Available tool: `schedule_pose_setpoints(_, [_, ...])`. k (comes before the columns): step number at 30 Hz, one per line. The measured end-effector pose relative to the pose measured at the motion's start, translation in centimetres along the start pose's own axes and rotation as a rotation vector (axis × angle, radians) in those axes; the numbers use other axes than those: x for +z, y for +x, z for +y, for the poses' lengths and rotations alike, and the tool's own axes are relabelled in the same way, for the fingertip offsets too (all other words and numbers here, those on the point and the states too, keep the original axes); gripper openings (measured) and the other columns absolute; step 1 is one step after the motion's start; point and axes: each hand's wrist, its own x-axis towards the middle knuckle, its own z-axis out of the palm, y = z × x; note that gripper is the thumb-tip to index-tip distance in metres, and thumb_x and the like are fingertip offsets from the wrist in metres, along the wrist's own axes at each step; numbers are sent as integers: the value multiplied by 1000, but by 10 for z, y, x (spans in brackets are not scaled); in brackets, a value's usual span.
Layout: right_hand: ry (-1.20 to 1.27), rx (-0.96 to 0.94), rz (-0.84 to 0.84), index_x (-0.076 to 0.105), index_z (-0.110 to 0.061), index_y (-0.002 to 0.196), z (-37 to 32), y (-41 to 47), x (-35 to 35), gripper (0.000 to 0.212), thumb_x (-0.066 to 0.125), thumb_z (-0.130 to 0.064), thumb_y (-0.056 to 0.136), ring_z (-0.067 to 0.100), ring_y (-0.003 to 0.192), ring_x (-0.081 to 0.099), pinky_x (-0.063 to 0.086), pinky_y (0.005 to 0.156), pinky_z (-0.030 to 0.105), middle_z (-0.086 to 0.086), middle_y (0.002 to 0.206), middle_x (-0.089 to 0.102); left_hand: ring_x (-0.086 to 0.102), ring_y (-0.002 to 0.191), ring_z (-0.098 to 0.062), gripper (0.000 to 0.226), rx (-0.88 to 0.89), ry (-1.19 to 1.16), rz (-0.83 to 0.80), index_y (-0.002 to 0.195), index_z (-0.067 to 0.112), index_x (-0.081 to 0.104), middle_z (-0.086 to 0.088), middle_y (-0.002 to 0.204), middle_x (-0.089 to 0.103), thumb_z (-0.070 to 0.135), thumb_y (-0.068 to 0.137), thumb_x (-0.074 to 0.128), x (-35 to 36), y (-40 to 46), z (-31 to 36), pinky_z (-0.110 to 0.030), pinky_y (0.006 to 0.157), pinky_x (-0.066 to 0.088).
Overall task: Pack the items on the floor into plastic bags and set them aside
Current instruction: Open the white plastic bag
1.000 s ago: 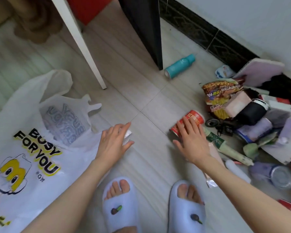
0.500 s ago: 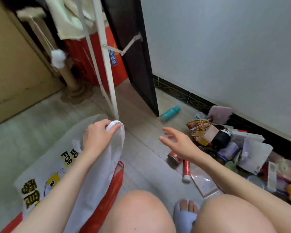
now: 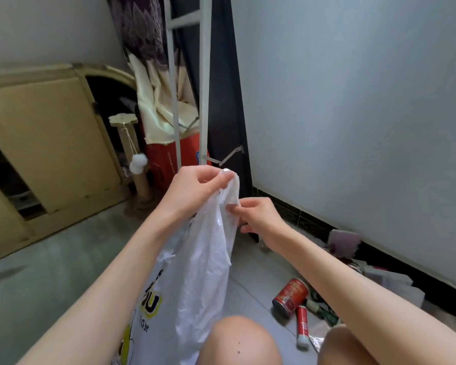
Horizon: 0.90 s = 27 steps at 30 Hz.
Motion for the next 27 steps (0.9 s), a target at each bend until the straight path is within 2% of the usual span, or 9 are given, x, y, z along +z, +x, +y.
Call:
schedule_pose_setpoints(4, [231, -72, -23, 69, -6, 101, -11, -3, -26, 21, 54, -18, 92, 21, 93, 68, 55, 78, 31, 9, 100, 72, 58, 95, 3, 28, 65, -63, -62, 107, 29, 66, 15, 105, 65, 42, 82, 61, -6, 1, 5, -6, 69, 45])
schedule_pose_setpoints(6, [271, -148, -43, 67, -8, 105, -17, -4, -39, 25, 49, -22, 95, 22, 98, 67, 55, 80, 32, 9, 104, 71, 52, 103, 7, 32, 99, -57, -68, 113, 33, 59, 17, 115, 58, 42, 83, 60, -6, 8, 9, -2, 69, 39])
schedule_pose_setpoints(11, [288, -314, -51, 64, -16, 108, -25, -6, -56, 26, 42, -25, 97, 21, 103, 64, 54, 83, 34, 6, 108, 69, 28, 125, 7, 56, 115, -124, -261, 136, 44, 31, 21, 140, 34, 52, 83, 46, -2, 33, 26, -21, 97, 27])
schedule_pose_setpoints(14, [261, -335, -57, 62, -16, 108, -27, -5, -67, 26, 41, -25, 97, 21, 103, 62, 51, 91, 41, 6, 107, 67, 30, 125, 6, 61, 148, -124, -375, 142, 40, 23, 16, 147, 29, 51, 85, 41, 1, 47, 39, -20, 101, 27])
schedule_pose_setpoints(16, [207, -347, -74, 61, -12, 110, -33, -5, -78, 29, 43, -28, 94, 20, 102, 62, 52, 90, 40, 6, 107, 66, 40, 121, 7, 59, 195, -132, -451, 141, 39, 27, 15, 144, 37, 48, 85, 43, 3, 53, 51, -15, 99, 36])
schedule_pose_setpoints(19, [150, -377, -157, 62, -16, 110, -52, -3, -98, 35, 50, -38, 85, 19, 103, 63, 53, 83, 33, 4, 108, 66, 47, 105, 18, 53, 278, -120, -494, 136, 35, 39, 20, 130, 46, 40, 84, 49, 5, 59, 73, -1, 80, 40])
schedule_pose_setpoints(22, [117, -381, -196, 64, -17, 106, -77, -2, -122, 37, 57, -43, 80, 17, 99, 63, 52, 85, 32, 1, 103, 67, 59, 104, 3, 47, 306, -176, -432, 130, 28, 49, 11, 116, 62, 37, 83, 53, 4, 70, 91, -9, 85, 45])
schedule_pose_setpoints(24, [52, -389, -134, 64, -11, 99, -92, -3, -137, 27, 53, -34, 88, 13, 89, 63, 52, 81, 28, 0, 93, 66, 64, 94, -9, 41, 333, -181, -306, 122, 22, 57, 1, 102, 68, 33, 82, 59, 4, 80, 103, -17, 83, 50])
schedule_pose_setpoints(27, [-84, -421, 135, 67, -14, 83, -113, -2, -151, 17, 52, -16, 93, 9, 72, 58, 48, 71, 26, -3, 76, 64, 62, 61, 0, 29, 348, -146, -133, 108, 15, 65, 3, 84, 68, 22, 80, 68, 6, 90, 124, -14, 61, 50])
